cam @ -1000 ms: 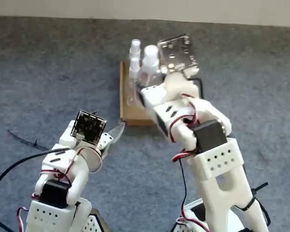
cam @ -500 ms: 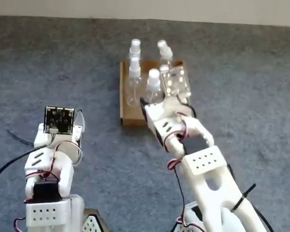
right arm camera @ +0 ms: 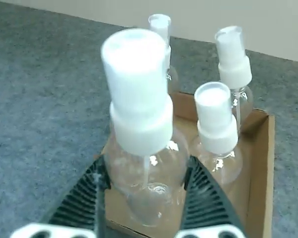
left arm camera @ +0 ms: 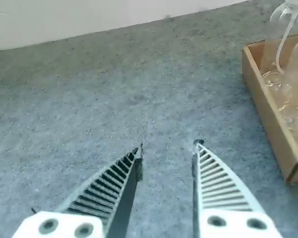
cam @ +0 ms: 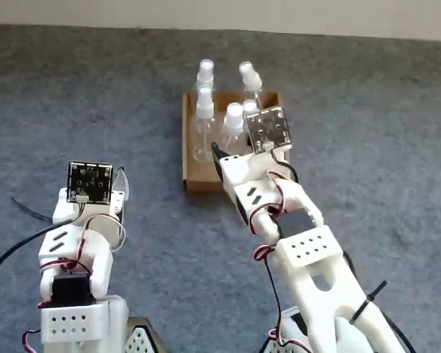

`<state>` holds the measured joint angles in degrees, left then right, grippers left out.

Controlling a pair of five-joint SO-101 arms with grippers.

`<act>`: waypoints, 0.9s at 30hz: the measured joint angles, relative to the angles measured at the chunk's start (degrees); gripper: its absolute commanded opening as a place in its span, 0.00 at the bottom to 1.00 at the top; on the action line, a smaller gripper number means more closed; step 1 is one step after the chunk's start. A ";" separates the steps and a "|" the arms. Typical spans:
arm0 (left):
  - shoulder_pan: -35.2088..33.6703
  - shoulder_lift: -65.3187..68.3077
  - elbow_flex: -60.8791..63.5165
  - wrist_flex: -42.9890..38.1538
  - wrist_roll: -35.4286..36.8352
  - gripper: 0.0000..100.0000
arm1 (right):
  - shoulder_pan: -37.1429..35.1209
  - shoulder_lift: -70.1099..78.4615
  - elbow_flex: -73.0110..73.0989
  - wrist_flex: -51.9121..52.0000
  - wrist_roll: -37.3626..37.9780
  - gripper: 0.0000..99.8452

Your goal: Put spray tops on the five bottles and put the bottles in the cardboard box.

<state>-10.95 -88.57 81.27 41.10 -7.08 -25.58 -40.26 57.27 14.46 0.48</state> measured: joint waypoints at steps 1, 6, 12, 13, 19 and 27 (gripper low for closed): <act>0.00 0.00 0.00 0.00 0.00 0.15 | 0.00 0.00 0.00 -0.18 0.00 0.00; 0.00 0.00 0.00 0.00 0.00 0.15 | 0.00 0.00 0.00 -0.44 0.00 0.00; 0.00 0.00 0.00 0.00 0.00 0.15 | 0.00 3.52 0.00 -0.44 0.00 0.00; 0.00 0.00 0.00 0.00 0.00 0.15 | 0.00 4.22 0.00 -0.44 0.00 0.00; 0.00 0.00 0.00 0.00 0.00 0.15 | 0.00 5.45 0.00 -3.43 0.00 0.00; 0.00 0.00 0.00 0.00 0.00 0.15 | 0.00 5.45 0.00 -4.92 0.00 0.00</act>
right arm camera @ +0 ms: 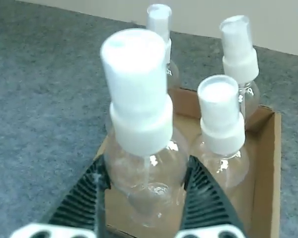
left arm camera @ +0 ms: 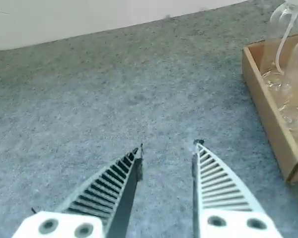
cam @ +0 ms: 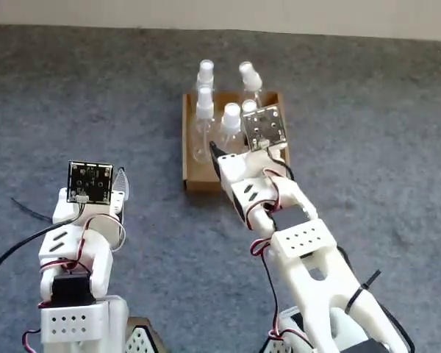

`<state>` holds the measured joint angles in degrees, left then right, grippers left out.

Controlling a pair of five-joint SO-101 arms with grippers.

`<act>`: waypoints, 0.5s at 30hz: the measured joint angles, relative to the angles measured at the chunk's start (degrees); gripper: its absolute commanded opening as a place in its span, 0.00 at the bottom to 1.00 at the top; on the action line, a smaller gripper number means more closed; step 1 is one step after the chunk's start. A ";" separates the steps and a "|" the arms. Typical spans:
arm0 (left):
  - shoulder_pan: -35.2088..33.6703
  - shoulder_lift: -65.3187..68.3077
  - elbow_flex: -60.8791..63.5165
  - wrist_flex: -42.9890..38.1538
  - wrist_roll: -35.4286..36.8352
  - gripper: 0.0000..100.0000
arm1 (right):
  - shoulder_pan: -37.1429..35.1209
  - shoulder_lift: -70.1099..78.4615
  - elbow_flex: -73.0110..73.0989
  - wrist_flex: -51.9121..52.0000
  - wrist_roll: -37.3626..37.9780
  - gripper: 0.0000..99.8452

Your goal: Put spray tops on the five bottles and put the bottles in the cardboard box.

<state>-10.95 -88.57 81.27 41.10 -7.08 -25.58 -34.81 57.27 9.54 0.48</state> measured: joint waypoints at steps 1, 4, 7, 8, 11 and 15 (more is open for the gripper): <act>0.00 0.00 0.00 0.00 0.00 0.15 | 0.00 0.00 0.00 0.00 0.00 0.00; 0.00 0.00 0.00 0.00 0.00 0.15 | 0.00 0.00 0.35 0.00 0.00 0.00; 0.00 0.00 0.00 0.00 0.00 0.15 | 0.00 0.09 0.35 0.00 0.00 0.00; 0.00 0.00 0.00 0.00 0.00 0.15 | 0.00 0.09 0.35 0.00 0.00 0.00; 0.00 0.00 0.00 0.00 0.00 0.15 | 0.00 0.09 0.35 0.00 0.00 0.00; 0.00 0.00 0.00 0.00 0.00 0.15 | 0.00 0.09 0.35 0.00 0.00 0.00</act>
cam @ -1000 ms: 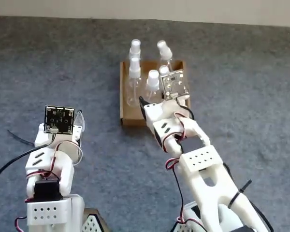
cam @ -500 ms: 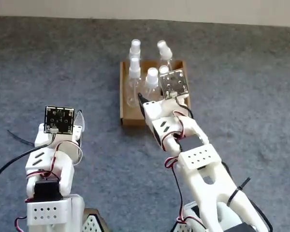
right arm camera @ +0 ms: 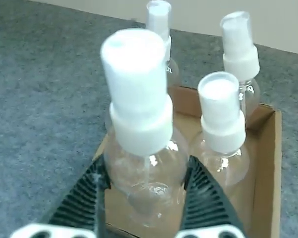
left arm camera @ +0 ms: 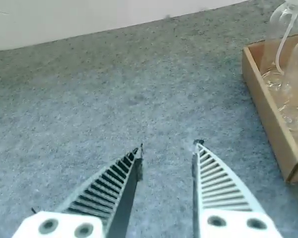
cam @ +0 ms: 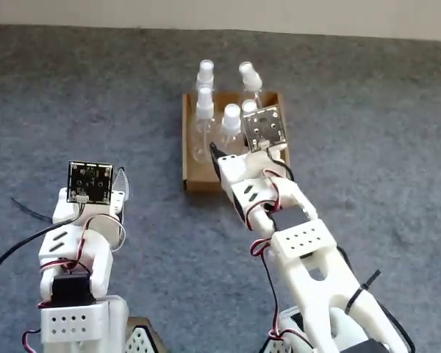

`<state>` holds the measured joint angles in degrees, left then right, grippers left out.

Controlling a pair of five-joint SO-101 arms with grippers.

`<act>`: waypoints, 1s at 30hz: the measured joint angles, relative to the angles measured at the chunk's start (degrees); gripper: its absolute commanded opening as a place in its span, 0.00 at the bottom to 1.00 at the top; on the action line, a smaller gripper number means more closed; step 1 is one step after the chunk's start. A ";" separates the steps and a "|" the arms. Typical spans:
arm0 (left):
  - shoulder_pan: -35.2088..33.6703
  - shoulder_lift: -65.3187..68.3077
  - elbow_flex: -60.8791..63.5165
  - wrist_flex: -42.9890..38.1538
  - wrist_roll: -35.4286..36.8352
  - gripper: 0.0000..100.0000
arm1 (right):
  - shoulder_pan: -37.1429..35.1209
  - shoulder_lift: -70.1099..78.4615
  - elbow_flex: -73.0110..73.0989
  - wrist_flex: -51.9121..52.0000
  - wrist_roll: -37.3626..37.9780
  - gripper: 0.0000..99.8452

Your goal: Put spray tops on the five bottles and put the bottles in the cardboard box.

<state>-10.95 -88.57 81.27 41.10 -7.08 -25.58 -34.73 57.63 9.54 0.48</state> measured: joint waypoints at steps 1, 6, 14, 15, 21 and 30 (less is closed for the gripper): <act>0.00 0.00 0.00 0.00 0.00 0.15 | 0.00 0.00 0.00 0.00 0.00 0.00; 0.00 0.00 0.00 0.00 0.00 0.15 | 0.00 0.00 0.00 0.00 0.00 0.00; 0.00 0.00 0.00 0.00 0.00 0.15 | 0.00 3.52 0.00 0.00 0.00 0.00; 0.00 0.00 0.00 0.00 0.00 0.15 | 0.00 5.01 0.00 0.00 0.00 0.00; 0.00 0.00 0.00 0.00 0.00 0.15 | 0.09 7.65 0.00 -2.90 0.18 0.00; 0.00 0.00 0.00 0.00 0.00 0.15 | 0.09 8.26 0.00 -5.10 0.18 0.08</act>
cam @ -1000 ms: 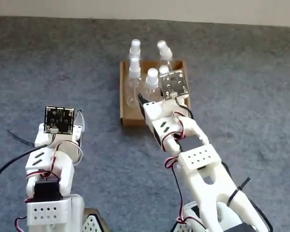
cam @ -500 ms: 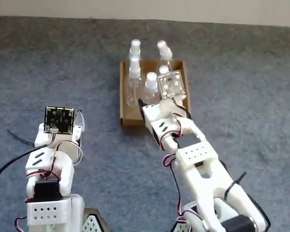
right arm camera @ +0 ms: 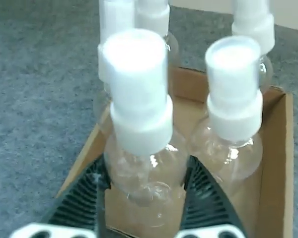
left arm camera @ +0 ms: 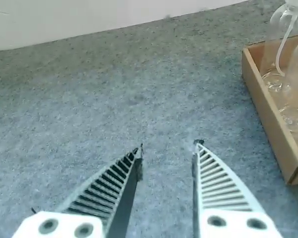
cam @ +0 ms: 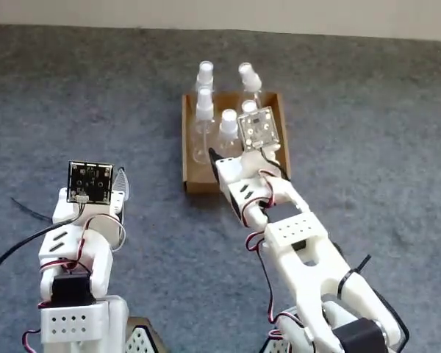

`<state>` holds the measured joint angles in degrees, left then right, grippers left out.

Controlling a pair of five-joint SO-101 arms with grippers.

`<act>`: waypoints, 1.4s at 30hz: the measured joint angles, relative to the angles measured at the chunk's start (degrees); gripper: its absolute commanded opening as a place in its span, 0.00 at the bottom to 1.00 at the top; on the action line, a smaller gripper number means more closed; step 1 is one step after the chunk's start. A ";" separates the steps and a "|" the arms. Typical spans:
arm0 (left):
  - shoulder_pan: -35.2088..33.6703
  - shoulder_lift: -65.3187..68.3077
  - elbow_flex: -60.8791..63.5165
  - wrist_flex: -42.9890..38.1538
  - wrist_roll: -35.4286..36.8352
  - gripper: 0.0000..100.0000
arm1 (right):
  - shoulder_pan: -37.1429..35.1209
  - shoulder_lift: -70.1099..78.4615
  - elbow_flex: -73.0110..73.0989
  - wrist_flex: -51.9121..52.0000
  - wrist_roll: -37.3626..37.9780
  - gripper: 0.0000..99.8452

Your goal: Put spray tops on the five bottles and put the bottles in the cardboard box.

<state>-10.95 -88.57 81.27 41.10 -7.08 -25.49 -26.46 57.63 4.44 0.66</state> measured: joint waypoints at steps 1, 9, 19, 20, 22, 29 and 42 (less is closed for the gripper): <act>0.00 0.00 0.00 0.00 0.00 0.15 | 0.00 0.00 0.26 -0.09 0.00 0.10; 0.00 0.00 0.00 0.00 0.00 0.15 | -0.09 0.09 2.11 -0.09 0.00 0.14; 0.00 0.00 0.00 0.00 0.00 0.15 | -0.09 0.09 2.11 -0.09 0.00 0.18; 0.00 0.00 0.00 0.00 0.00 0.15 | -0.09 0.09 2.11 -0.09 0.00 0.20; 0.00 0.00 0.00 0.00 0.00 0.15 | -0.09 0.09 2.11 -0.09 0.00 0.22; 0.00 0.00 0.00 0.00 0.00 0.15 | -0.09 0.00 2.11 -0.09 0.00 0.22; 0.00 0.00 0.00 0.00 0.00 0.15 | -0.09 0.00 2.11 1.67 0.00 0.22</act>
<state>-10.95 -88.57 81.27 41.10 -7.08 -25.58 -26.46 59.74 6.11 0.66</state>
